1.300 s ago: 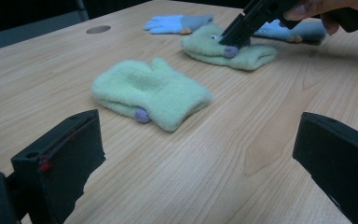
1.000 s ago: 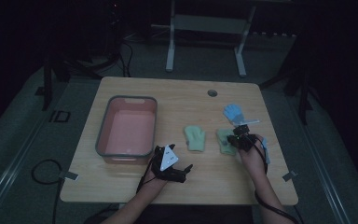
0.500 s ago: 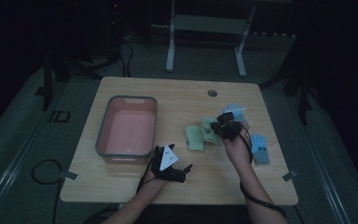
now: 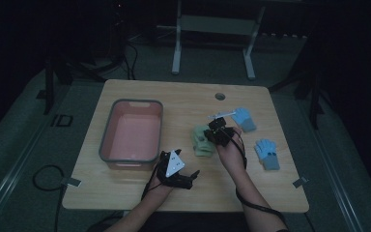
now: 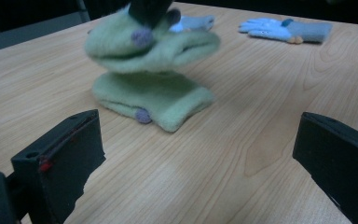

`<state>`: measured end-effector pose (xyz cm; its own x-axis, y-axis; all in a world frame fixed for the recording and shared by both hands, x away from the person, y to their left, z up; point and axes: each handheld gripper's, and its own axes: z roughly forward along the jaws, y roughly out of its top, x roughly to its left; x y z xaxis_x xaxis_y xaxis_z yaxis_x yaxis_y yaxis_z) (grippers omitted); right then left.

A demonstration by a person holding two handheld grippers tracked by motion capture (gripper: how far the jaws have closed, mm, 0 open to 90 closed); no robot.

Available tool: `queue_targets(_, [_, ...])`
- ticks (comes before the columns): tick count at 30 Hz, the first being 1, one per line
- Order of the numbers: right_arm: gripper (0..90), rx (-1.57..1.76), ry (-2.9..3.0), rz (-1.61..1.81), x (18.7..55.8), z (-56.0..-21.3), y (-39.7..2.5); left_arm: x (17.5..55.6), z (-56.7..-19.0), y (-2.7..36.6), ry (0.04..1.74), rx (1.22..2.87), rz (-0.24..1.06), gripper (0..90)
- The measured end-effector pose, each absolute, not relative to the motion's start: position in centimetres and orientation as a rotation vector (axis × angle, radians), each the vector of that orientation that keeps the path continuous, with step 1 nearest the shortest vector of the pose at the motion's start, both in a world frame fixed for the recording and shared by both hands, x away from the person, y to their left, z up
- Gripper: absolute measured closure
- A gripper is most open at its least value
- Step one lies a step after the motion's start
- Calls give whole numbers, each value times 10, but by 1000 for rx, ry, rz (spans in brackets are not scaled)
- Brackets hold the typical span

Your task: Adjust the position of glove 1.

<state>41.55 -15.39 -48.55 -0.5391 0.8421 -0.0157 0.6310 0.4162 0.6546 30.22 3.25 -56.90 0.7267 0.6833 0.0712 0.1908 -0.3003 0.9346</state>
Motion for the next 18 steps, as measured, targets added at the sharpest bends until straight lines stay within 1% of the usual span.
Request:
queue_targets(11, [861,1299,2371,775,420,-513,-148,302,-569,32,678,1854,570,20])
queue_targets(14, [859,1296,2383,771,420,-517,-148,303,-569,33,683,1847,562,20])
queue_targets(15, [857,1296,2385,774,420,-518,-148,305,-569,35,714,1820,546,20])
queue_targets(18, [835,1299,2388,786,419,-519,-151,307,-569,37,724,1804,522,22])
